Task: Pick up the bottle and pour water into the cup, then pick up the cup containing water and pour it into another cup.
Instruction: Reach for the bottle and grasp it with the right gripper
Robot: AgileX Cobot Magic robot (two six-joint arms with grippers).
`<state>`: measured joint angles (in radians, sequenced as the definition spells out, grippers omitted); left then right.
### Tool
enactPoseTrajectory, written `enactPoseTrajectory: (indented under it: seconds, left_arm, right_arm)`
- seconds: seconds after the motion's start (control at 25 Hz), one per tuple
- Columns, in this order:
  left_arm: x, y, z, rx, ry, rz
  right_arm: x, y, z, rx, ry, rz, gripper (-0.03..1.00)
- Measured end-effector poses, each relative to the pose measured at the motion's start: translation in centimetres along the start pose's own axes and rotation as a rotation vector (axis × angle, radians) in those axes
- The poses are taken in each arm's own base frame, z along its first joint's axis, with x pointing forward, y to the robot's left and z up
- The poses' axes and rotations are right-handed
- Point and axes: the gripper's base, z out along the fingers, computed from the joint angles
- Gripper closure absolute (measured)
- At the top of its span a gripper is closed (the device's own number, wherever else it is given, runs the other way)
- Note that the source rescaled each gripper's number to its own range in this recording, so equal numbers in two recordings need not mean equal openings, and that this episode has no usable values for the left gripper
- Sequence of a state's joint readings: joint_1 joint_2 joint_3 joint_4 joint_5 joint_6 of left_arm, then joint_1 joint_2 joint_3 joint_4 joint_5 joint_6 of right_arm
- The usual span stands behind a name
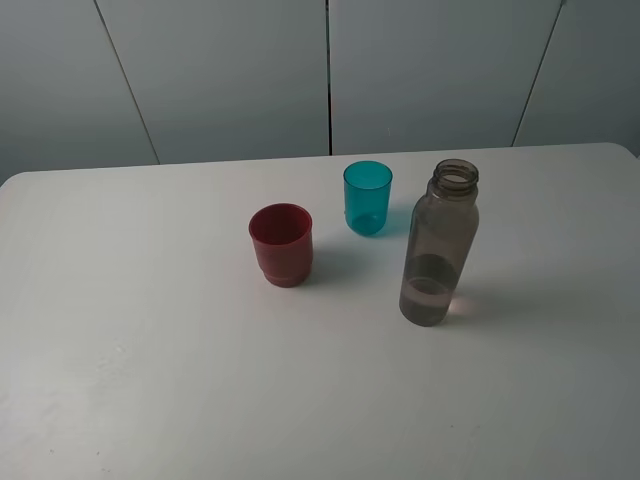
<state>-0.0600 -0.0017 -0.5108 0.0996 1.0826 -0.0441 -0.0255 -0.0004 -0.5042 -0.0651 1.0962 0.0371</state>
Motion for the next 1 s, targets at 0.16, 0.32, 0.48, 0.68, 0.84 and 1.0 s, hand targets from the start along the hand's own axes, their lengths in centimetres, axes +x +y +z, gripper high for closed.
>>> enactPoseTrajectory:
  seconds: [0.16, 0.32, 0.48, 0.68, 0.84, 1.0]
  left_arm:
    - [0.0, 0.0, 0.0, 0.0, 0.0, 0.0]
    - [0.0, 0.0, 0.0, 0.0, 0.0, 0.0]
    - [0.0, 0.0, 0.0, 0.0, 0.0, 0.0]
    - [0.0, 0.0, 0.0, 0.0, 0.0, 0.0]
    - [0.0, 0.0, 0.0, 0.0, 0.0, 0.0]
    - [0.0, 0.0, 0.0, 0.0, 0.0, 0.0]
  right_arm:
    - [0.0, 0.0, 0.0, 0.0, 0.0, 0.0, -0.03]
    - [0.0, 0.0, 0.0, 0.0, 0.0, 0.0, -0.03]
    - [0.0, 0.0, 0.0, 0.0, 0.0, 0.0, -0.03]
    - [0.0, 0.0, 0.0, 0.0, 0.0, 0.0, -0.03]
    - [0.0, 0.0, 0.0, 0.0, 0.0, 0.0, -0.03]
    - [0.0, 0.0, 0.0, 0.0, 0.0, 0.0, -0.03]
